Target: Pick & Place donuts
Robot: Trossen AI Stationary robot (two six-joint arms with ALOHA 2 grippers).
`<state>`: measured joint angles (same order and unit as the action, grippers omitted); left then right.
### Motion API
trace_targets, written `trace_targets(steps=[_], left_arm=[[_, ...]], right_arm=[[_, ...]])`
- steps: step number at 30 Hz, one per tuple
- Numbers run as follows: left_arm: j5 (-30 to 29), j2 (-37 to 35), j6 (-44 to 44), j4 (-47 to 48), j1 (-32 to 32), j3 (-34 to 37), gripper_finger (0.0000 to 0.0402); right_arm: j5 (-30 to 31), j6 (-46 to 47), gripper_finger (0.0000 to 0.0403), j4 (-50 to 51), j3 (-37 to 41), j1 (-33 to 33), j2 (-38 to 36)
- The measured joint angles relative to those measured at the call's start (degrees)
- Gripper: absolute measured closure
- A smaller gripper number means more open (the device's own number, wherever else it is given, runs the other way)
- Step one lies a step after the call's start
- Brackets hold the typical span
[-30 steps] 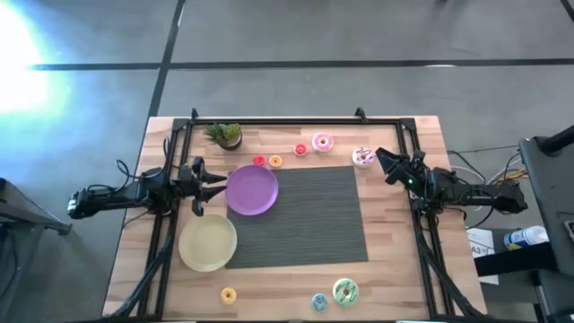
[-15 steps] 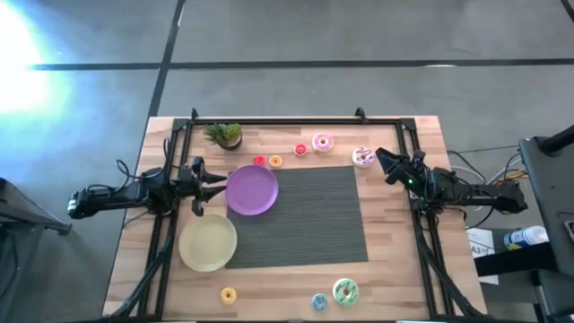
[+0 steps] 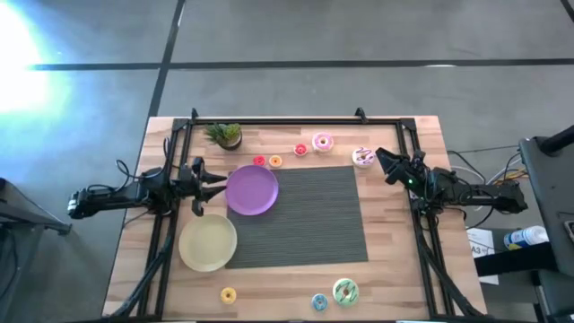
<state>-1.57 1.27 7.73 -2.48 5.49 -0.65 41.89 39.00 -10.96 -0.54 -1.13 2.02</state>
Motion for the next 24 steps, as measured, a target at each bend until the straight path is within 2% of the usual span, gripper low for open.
trace_targets(steps=[10,17,20,24], left_arm=[[0.01,0.01,0.00,0.00,-0.01,-0.02,0.0285],[0.00,0.00,0.00,0.00,0.00,-0.01,0.0285],[0.01,0.00,0.00,0.00,-0.01,-0.02,0.0285],[-0.01,0.00,0.00,0.00,0.00,-0.01,0.0285]], right_arm=[[-0.02,1.08,0.0186,-0.04,-0.01,0.00,0.00],[-2.93,31.95,0.0186,0.00,-0.02,0.00,0.00],[-2.93,36.23,0.0186,0.00,-0.01,0.00,0.00],[-2.95,34.31,0.0186,0.00,0.00,0.00,0.00]])
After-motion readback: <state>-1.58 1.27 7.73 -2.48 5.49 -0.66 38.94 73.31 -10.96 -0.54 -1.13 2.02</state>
